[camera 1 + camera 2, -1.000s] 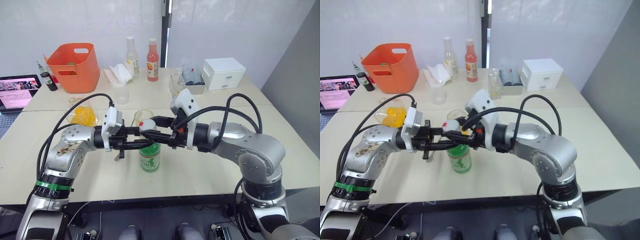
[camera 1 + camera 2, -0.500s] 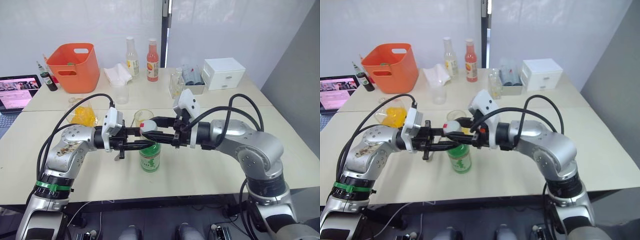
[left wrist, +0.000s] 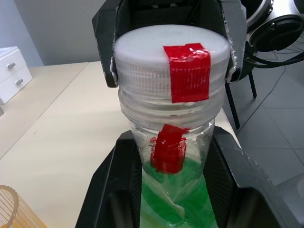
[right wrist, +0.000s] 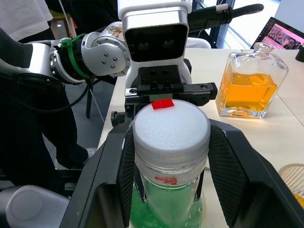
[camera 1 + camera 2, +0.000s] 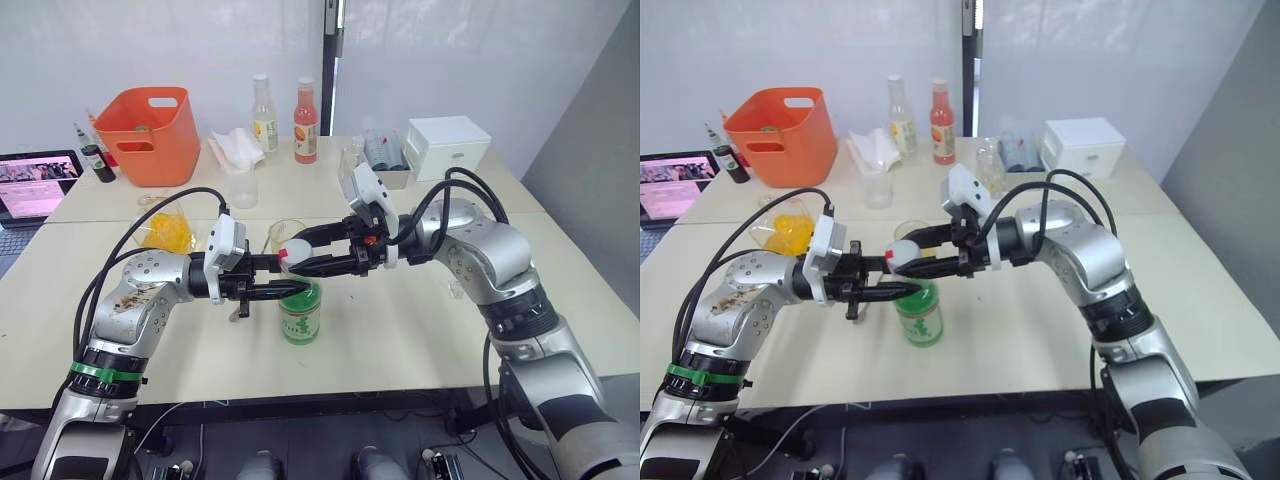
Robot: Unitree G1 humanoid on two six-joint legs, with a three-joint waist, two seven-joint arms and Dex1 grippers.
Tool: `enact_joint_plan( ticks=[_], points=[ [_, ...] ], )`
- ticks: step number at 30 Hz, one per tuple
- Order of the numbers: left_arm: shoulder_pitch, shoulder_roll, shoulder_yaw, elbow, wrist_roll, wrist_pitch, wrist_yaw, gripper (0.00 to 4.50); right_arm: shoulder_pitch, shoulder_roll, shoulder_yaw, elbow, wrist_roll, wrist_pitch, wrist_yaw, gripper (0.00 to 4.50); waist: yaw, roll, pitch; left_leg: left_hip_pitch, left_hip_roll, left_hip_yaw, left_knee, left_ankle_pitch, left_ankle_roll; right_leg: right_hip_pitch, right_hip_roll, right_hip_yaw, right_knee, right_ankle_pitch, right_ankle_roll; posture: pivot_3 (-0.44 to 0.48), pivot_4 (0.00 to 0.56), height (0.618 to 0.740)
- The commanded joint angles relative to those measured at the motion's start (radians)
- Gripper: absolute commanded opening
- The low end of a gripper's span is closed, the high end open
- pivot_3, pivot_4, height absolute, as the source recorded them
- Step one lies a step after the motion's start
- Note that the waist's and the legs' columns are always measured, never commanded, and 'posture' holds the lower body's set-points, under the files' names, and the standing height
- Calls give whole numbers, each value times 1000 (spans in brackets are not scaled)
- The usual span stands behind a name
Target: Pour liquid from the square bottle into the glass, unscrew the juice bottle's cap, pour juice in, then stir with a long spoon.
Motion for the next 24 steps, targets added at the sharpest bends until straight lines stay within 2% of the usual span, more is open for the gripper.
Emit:
enact_joint_plan(
  ticks=[1, 13, 24],
  points=[
    [14, 23, -1, 3, 30, 9, 0, 1382, -5, -4, -14, 3, -39, 5, -12, 1716, 0, 0, 0, 0, 0, 0, 0, 0, 0, 0, 0, 0, 0, 0, 0, 0, 150, 715],
    [9, 24, -3, 11, 33, 9, -8, 1382, -44, 19, -123, -69, 58, 69, -39, 1716, 0, 0, 0, -1, 0, 0, 0, 0, 0, -1, 0, 0, 0, 0, 0, 0, 150, 715],
    [10, 21, -8, 15, 37, 9, -14, 1382, -82, 18, -162, -75, 65, 62, -43, 1716, 0, 0, 0, -3, 0, 0, 0, 0, 0, -3, 0, 0, 0, 0, 0, 0, 150, 715]
  ],
)
